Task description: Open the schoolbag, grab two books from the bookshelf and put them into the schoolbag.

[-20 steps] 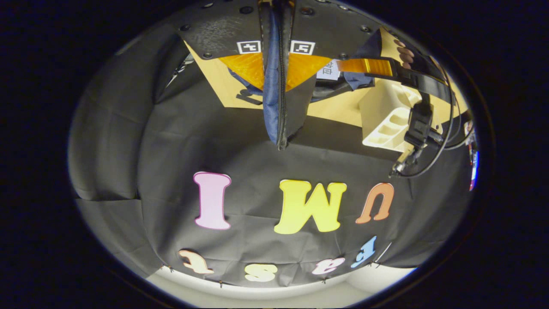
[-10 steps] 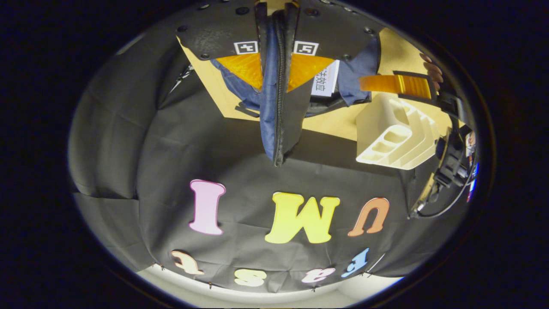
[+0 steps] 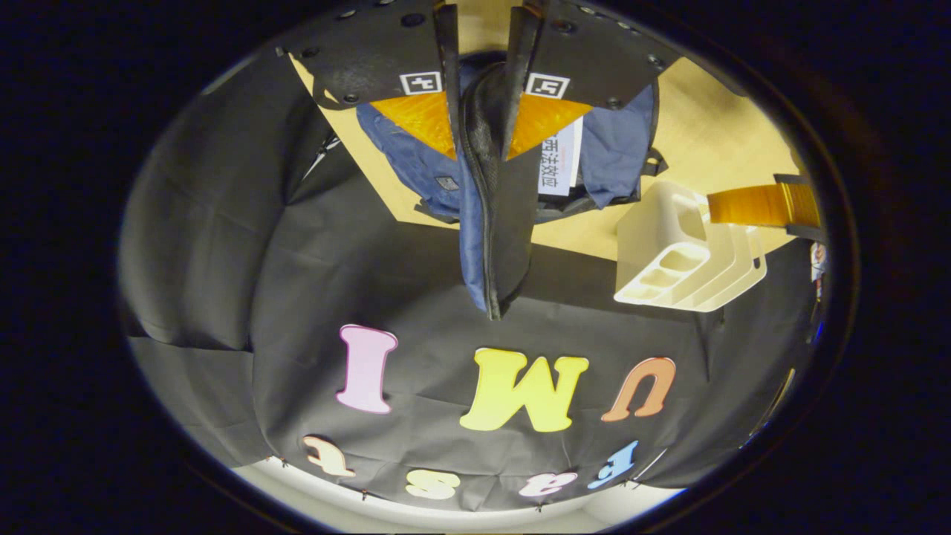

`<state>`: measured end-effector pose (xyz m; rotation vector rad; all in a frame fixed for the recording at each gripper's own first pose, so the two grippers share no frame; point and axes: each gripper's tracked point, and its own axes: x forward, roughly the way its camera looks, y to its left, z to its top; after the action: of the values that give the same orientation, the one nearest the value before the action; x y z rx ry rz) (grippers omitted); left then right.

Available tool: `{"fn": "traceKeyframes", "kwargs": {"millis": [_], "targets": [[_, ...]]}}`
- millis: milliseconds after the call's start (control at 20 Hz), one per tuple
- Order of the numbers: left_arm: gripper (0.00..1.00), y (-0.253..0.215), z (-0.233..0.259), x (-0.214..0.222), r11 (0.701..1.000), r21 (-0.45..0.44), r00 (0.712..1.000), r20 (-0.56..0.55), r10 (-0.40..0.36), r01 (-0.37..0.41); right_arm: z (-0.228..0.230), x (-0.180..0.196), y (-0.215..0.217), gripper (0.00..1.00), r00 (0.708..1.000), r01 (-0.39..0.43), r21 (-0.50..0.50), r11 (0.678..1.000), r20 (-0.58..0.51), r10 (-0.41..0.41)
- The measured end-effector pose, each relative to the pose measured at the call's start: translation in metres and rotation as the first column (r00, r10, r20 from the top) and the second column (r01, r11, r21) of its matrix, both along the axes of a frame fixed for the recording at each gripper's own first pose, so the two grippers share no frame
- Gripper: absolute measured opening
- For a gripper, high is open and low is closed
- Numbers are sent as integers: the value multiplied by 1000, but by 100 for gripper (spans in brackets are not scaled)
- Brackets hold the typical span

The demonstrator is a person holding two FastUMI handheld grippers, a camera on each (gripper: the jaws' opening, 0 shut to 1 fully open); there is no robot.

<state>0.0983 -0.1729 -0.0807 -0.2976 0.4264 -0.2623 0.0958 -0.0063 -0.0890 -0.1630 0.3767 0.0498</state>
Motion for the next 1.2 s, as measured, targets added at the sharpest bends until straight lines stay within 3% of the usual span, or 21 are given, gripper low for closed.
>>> {"fn": "traceKeyframes", "kwargs": {"millis": [450, 500, 550, 650, 800, 900, 950, 1050, 1200], "targets": [[90, 64, 48, -74, 998, -61, 985, 168, 31, -21, 9, -82, 4, 29, 999, 23, -18, 1000, 29, -22], [90, 69, 56, -87, 998, -59, 982, 185, 20, -10, 20, -95, 0, 30, 998, 36, -15, 999, 60, -35], [90, 76, 64, -97, 999, -45, 977, 212, 21, -11, 32, -107, 0, 39, 995, 39, -3, 999, 91, -38], [90, 94, 74, -114, 999, 18, 968, 249, 34, -40, 48, -127, 4, 39, 988, 32, 18, 999, 149, -34], [90, 123, 93, -122, 986, 106, 937, 338, 84, -126, 66, -140, 10, 39, 974, 22, -6, 1000, 227, -20], [90, 132, 97, -122, 980, 120, 924, 369, 106, -160, 75, -143, 12, 51, 960, 11, 15, 1000, 278, -14], [90, 133, 95, -123, 979, 121, 923, 369, 107, -161, 80, -141, 15, 61, 952, 2, 63, 998, 305, -21], [90, 133, 90, -126, 978, 128, 924, 367, 107, -164, 76, -144, 14, 61, 951, -2, 132, 991, 308, -39], [90, 142, 87, -130, 977, 110, 918, 376, 127, -180, 74, -152, 16, 63, 949, -27, 150, 988, 314, -21]]}}
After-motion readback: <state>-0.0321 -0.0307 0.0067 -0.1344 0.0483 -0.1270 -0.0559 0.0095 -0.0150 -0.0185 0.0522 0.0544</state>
